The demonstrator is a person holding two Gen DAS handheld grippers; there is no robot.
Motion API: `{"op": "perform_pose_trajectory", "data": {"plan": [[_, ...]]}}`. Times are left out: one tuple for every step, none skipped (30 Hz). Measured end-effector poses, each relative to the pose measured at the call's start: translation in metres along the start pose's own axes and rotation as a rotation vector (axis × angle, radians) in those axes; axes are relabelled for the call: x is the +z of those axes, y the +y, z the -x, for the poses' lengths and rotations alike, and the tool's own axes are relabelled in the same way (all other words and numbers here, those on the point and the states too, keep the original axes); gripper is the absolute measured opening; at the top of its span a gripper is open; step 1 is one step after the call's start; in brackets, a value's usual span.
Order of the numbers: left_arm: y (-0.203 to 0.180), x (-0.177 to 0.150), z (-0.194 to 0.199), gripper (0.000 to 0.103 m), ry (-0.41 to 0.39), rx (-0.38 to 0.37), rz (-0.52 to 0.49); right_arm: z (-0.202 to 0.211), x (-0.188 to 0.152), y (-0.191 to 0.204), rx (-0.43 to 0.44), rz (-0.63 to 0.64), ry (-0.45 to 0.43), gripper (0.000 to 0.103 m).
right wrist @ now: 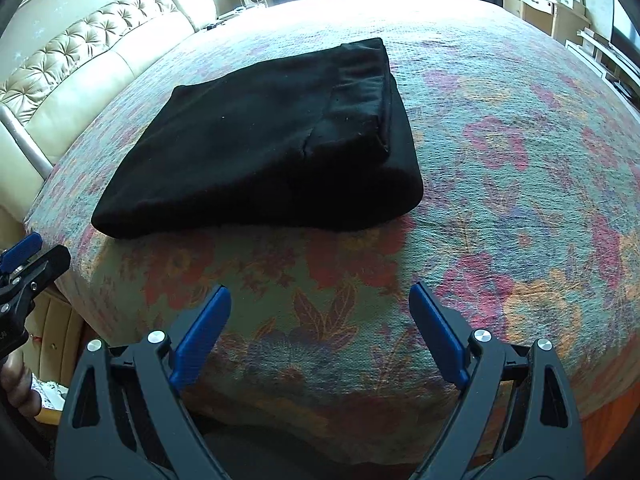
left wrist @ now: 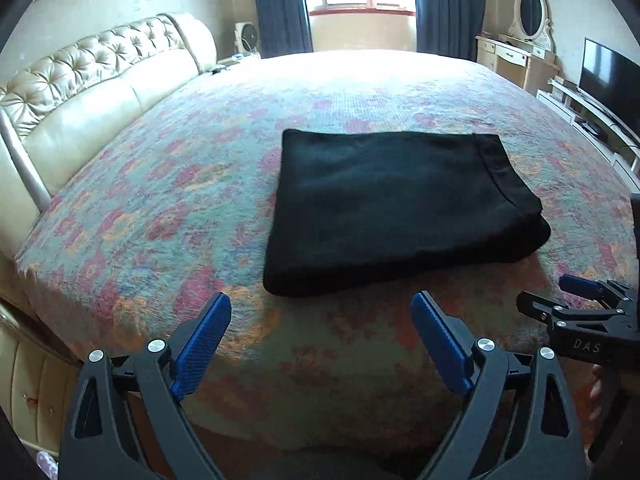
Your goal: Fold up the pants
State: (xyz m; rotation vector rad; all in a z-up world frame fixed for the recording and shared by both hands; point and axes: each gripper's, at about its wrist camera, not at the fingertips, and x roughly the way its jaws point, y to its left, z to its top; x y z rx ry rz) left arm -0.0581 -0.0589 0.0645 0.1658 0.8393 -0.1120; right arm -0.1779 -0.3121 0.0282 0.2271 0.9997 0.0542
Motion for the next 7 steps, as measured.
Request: {"op": "perform_pose_trajectory", "data": {"plan": [[0.003,0.001,-0.001,0.09,-0.004,0.015,0.005,0.001,0.001,0.0,0.0,0.0,-0.004,0.091],[0.006,0.003,-0.004,0.09,0.003,0.028,0.005,0.003,0.001,-0.001,-0.001,-0.003,-0.008,0.091],[0.009,0.005,-0.008,0.09,0.015,0.041,0.004,0.004,0.003,-0.002,0.0,-0.007,-0.011,0.091],[0.014,0.008,-0.013,0.09,0.032,0.051,0.01,0.006,0.004,-0.004,0.003,-0.014,-0.014,0.091],[0.019,0.011,-0.018,0.09,0.046,0.054,0.026,0.008,0.007,-0.006,0.005,-0.02,-0.017,0.091],[0.026,0.015,-0.024,0.09,0.06,0.061,0.047,0.009,0.01,-0.008,0.008,-0.026,-0.019,0.091],[0.033,0.02,-0.029,0.09,0.069,0.076,0.064,0.01,0.014,-0.011,0.012,-0.031,-0.021,0.091]]}}
